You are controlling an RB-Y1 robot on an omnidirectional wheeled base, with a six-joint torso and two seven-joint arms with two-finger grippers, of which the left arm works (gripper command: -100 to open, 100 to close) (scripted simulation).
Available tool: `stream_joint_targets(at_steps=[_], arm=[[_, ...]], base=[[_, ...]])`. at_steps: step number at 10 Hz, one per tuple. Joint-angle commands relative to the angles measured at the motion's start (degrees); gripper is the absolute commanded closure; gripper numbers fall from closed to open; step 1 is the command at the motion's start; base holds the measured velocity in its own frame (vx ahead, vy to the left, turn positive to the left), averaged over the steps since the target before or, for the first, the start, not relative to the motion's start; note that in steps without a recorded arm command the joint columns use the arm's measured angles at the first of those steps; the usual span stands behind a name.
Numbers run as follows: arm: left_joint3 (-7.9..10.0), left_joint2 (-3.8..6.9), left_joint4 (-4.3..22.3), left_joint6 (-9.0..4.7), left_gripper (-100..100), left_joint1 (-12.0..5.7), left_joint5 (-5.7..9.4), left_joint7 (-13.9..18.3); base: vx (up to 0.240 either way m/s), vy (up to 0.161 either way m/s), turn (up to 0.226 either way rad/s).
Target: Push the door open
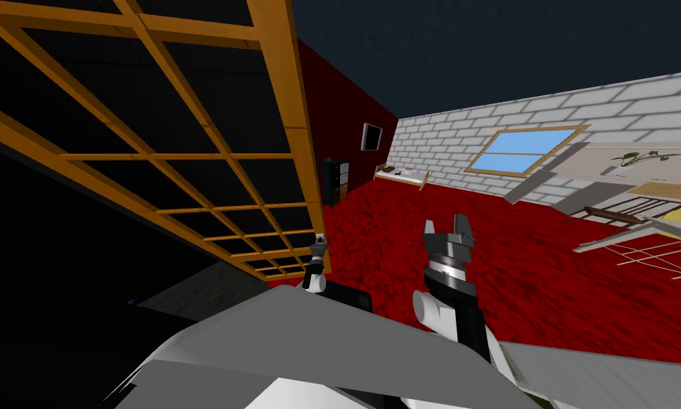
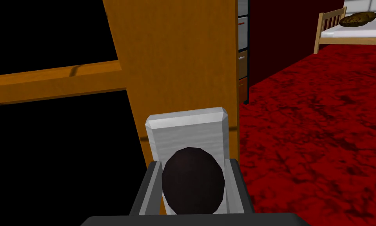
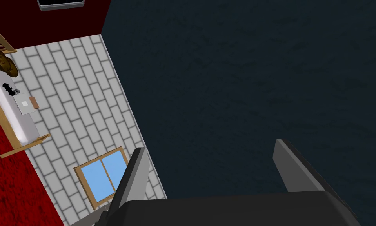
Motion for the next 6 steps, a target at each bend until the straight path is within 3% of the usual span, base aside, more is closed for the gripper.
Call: stream_joint_targets(at_steps=[1,3,6], arm=[[0.95,0.52,1.77,-1.69,100,-1.31,0.34,0.48],[2.49,-0.04,1.88,-2.31,100,-1.38,1.34,-0.23],[4.7,-2.47,2.04,-3.19,100,-1.48,2.77,-1.25]], base=[[0.139,-0.024,0.034],[0.168,-0.02,0.037],[0.226,-0.017,0.069]])
